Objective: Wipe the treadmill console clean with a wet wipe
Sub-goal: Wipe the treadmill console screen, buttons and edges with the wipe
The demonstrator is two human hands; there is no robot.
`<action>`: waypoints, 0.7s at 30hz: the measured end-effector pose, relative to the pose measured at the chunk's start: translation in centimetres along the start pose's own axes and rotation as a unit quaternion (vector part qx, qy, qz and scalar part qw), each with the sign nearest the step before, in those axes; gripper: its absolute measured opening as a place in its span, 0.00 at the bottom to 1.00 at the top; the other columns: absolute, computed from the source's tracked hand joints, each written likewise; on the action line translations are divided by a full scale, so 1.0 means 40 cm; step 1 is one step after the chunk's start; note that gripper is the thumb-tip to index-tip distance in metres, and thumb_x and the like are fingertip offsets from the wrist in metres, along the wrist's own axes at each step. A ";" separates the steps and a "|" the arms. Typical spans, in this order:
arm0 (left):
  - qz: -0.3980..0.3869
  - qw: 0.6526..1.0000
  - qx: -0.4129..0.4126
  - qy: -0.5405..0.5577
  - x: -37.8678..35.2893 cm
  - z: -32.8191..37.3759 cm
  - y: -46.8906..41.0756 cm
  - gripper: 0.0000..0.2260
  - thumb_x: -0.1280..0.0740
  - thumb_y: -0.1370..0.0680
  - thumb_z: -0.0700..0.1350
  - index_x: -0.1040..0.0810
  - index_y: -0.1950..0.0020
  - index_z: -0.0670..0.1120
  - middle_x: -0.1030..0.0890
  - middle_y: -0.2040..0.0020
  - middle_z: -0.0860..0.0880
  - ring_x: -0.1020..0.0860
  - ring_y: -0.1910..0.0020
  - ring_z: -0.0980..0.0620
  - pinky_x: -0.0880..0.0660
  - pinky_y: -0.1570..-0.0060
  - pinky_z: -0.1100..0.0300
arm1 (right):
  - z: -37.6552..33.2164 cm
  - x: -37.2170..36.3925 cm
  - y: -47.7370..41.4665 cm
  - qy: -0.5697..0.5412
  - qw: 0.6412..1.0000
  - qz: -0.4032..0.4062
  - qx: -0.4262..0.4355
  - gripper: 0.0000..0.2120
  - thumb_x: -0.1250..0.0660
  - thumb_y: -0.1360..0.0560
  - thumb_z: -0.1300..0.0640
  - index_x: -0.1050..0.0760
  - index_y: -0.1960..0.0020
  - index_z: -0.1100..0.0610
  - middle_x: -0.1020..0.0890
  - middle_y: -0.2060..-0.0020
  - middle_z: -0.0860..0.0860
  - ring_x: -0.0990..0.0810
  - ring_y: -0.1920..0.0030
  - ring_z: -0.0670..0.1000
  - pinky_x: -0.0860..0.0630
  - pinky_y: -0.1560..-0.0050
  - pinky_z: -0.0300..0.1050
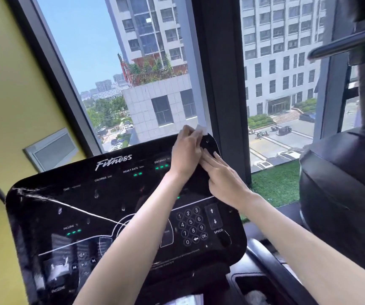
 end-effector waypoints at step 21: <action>-0.146 0.972 -0.174 -0.052 -0.045 0.026 -0.026 0.10 0.38 0.23 0.35 0.21 0.45 0.43 0.28 0.56 0.49 0.30 0.56 0.52 0.25 0.61 0.54 | 0.059 -0.007 0.093 0.057 0.995 -0.053 -0.057 0.36 0.43 0.28 0.72 0.54 0.24 0.61 0.56 0.24 0.53 0.57 0.26 0.45 0.63 0.28 0.39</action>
Point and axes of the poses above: each hand's wrist, its own y-axis away from the middle knuckle, its own x-axis out of the back of the hand, z = x × y, the point moved 5 cm from there along -y, towards the middle knuckle
